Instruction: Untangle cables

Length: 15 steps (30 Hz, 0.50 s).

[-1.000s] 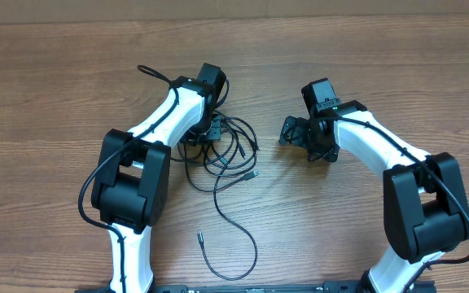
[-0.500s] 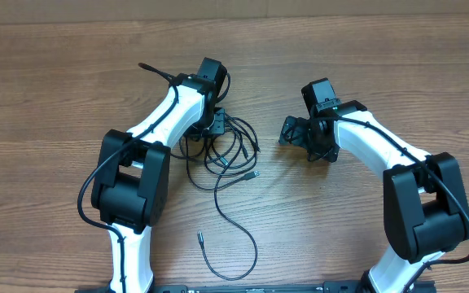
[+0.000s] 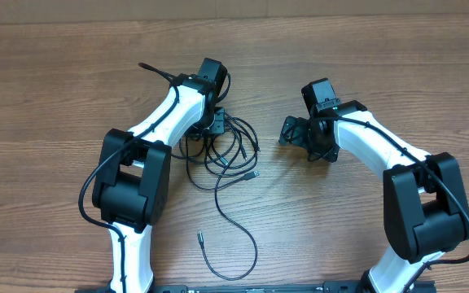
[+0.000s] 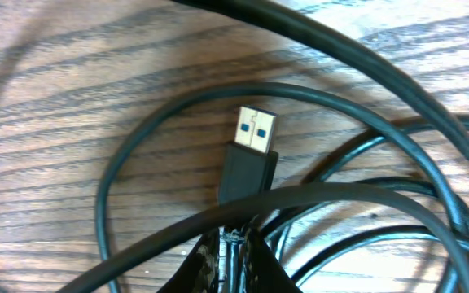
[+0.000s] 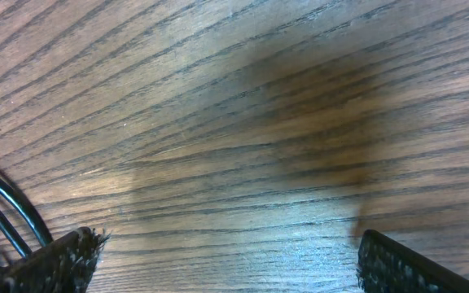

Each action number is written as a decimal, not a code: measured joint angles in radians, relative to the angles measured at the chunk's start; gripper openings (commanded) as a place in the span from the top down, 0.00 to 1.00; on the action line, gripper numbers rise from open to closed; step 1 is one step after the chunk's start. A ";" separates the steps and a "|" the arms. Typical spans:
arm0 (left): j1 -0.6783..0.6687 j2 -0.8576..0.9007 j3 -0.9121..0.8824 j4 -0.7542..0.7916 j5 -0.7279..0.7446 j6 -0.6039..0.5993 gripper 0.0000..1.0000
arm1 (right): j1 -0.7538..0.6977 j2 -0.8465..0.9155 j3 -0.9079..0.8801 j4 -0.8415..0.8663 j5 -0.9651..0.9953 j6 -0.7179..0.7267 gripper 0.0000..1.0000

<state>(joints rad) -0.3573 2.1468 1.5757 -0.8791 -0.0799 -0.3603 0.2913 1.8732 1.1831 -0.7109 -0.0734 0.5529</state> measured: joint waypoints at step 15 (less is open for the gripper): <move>0.000 0.002 -0.005 0.032 -0.038 0.000 0.87 | 0.000 0.000 0.000 0.000 0.000 0.000 0.00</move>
<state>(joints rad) -0.3573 2.1483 1.5707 -0.8471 -0.1181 -0.3599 0.2913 1.8732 1.1831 -0.7113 -0.0731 0.5529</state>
